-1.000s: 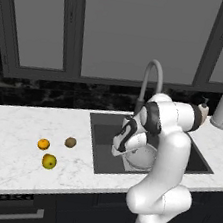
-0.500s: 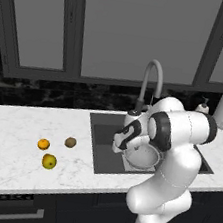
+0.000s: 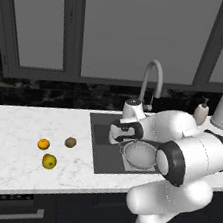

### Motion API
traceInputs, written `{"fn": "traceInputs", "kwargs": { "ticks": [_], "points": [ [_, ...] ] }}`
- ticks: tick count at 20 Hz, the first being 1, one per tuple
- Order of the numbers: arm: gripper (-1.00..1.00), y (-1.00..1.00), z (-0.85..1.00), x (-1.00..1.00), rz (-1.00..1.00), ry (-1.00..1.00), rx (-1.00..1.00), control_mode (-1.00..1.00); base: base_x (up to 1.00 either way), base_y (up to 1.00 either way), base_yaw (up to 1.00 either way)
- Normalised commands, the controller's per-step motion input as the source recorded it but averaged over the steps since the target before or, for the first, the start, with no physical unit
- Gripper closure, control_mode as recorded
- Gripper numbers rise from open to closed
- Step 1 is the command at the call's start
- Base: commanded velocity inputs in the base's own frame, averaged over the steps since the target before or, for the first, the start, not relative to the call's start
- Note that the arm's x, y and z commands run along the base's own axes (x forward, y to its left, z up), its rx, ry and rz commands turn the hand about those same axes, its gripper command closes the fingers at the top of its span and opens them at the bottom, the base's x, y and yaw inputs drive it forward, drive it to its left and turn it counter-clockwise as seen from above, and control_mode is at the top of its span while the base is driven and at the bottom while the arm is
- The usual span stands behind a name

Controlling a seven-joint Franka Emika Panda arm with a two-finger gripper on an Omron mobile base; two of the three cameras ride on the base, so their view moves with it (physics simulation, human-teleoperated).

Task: Put the colander in the sink, put the kiwi, pear, tangerine in the colander, and turn on the sink faucet and pour water over the colander.

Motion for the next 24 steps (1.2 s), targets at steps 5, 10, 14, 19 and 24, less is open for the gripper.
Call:
{"fn": "traceInputs", "kwargs": {
  "ticks": [5,10,14,19,24],
  "points": [
    [-1.00,0.33,0.63,-0.46,-0.03,-0.09,0.16,-1.00,0.00,0.00,0.00],
    [-1.00,0.37,0.57,-0.44,-0.11,-0.15,0.19,-1.00,0.00,0.00,0.00],
    [-1.00,0.50,0.45,-0.31,-0.19,-0.03,0.19,-1.00,0.00,0.00,0.00],
    [-1.00,0.56,0.31,-0.21,-0.22,0.01,0.11,-1.00,0.00,0.00,0.00],
    [-1.00,0.69,0.21,0.02,-0.22,0.07,0.00,-1.00,0.00,0.00,0.00]
  ]
}}
